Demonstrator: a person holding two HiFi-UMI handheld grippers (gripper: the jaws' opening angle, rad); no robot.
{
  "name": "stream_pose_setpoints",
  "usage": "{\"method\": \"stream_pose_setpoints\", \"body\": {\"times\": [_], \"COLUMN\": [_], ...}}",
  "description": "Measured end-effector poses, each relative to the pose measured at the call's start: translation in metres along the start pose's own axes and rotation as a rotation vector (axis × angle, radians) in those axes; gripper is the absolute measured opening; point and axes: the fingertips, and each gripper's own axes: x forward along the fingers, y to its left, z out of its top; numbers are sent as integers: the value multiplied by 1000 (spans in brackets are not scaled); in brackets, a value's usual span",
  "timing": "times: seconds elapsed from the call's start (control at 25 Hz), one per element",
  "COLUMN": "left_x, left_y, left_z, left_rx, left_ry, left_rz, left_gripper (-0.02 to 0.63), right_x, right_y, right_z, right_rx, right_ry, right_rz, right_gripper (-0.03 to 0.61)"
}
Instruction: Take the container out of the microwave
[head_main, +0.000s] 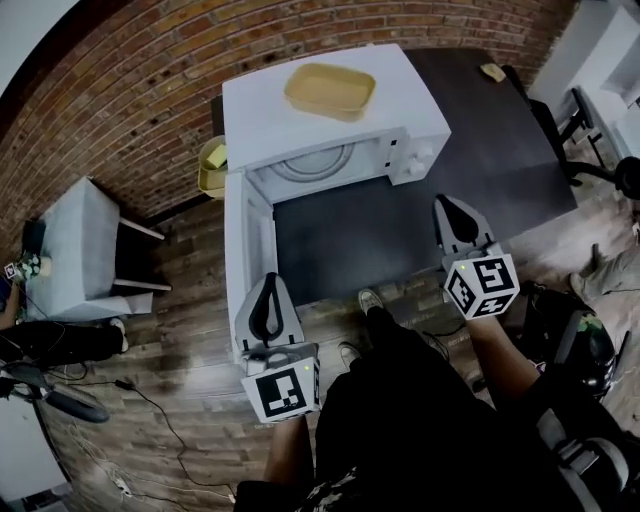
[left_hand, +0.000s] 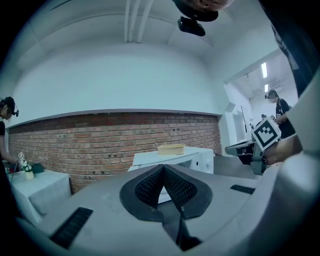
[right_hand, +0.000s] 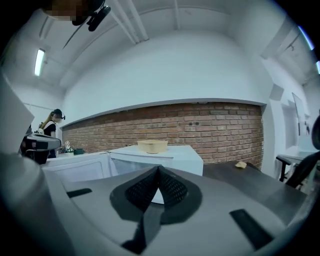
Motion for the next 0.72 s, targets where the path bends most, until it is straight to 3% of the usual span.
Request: {"method": "stream_pose_setpoints", "body": {"times": [0.12,0.36,0.72], "left_x": [-25,-71,-106], "left_y": [-2,-1,12], "left_z": [-10,-30,-35], "left_rx": [-40,-56,-57], "left_ry": [0,3,16], "left_rz": [-1,-4,21], "left_gripper": [8,8,8], "right_x": [-26,-64,-86], "right_y": [19,64,106], "right_z": [-6,6,-1], "right_rx": [-56,-295,-424], "right_ry": [19,-4,-20], "right_rz": [-9,9,78], "right_gripper": [63,63,63]}}
